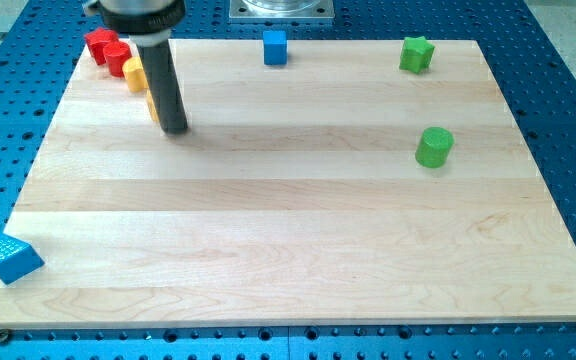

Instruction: Point your hand at the right of the green star

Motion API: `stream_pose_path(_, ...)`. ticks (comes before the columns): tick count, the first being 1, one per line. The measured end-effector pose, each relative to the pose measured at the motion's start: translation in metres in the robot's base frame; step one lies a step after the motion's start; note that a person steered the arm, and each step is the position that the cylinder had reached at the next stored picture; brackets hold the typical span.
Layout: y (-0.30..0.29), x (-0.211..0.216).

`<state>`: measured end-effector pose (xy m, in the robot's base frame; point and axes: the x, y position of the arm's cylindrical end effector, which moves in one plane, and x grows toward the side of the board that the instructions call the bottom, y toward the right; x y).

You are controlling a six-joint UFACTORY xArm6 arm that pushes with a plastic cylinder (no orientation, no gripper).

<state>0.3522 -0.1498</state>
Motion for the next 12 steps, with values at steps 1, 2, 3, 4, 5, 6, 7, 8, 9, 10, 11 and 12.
stream_pose_path(1,-0.010,-0.026)
stream_pose_path(2,-0.010,-0.024)
stream_pose_path(3,-0.006,0.028)
stream_pose_path(4,0.002,0.049)
stream_pose_path(5,0.002,0.049)
stream_pose_path(6,0.002,0.047)
stream_pose_path(7,0.002,0.043)
stream_pose_path(8,0.002,0.036)
stream_pose_path(9,0.002,0.030)
stream_pose_path(10,0.002,0.026)
stream_pose_path(11,0.002,0.025)
stream_pose_path(12,0.002,0.025)
